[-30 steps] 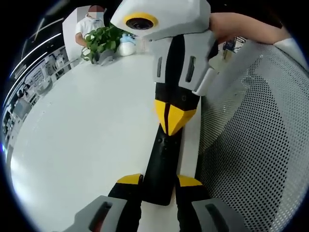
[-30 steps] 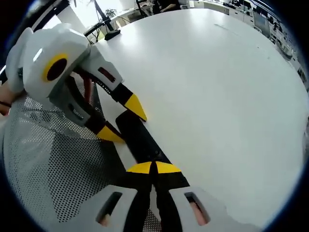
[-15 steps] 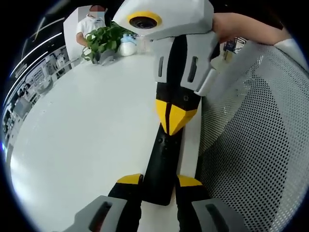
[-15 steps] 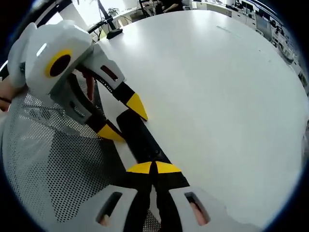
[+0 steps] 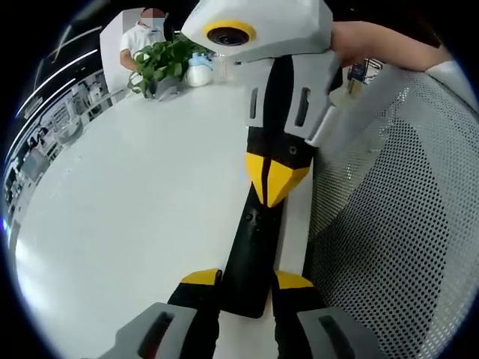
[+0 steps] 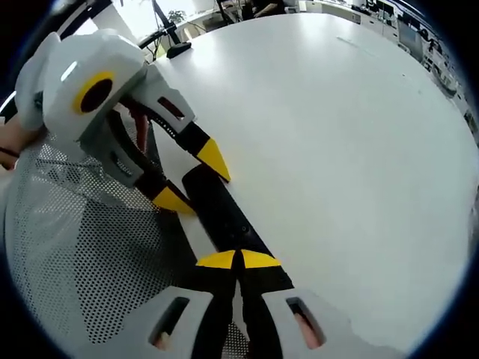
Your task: Press the specified remote control buttons in sequence, fully releasing each button before pressing the next.
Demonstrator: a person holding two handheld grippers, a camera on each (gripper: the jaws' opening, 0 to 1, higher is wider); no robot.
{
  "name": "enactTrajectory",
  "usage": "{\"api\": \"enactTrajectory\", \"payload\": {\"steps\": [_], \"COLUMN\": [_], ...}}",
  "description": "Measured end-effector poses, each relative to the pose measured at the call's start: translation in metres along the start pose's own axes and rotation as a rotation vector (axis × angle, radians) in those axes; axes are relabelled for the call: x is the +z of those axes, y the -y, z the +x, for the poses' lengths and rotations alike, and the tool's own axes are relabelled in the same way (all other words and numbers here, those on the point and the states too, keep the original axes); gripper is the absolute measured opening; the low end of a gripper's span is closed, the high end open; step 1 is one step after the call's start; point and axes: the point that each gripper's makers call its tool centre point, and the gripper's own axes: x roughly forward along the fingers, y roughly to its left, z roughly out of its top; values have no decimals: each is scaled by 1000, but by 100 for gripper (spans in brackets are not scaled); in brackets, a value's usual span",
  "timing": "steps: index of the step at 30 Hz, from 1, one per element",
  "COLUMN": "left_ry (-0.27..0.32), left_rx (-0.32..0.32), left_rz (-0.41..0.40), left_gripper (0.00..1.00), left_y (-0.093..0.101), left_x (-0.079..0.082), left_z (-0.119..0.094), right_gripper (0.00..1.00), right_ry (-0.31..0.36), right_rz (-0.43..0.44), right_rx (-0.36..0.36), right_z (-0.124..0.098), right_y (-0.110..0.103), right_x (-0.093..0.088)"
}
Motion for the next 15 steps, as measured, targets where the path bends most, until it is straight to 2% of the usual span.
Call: {"api": "enactTrajectory", "payload": {"steps": [15], "left_ry": [0], "left_rx": [-3], "left_rz": [3], "left_gripper": [26], "left_y": [0], "left_x": [0], "left_z": [0], "right_gripper": [0], "right_ry": [-12], "right_rz": [8], "right_rx": [12], "right_z": [0], "right_y": [1], "right_x": [-4]}}
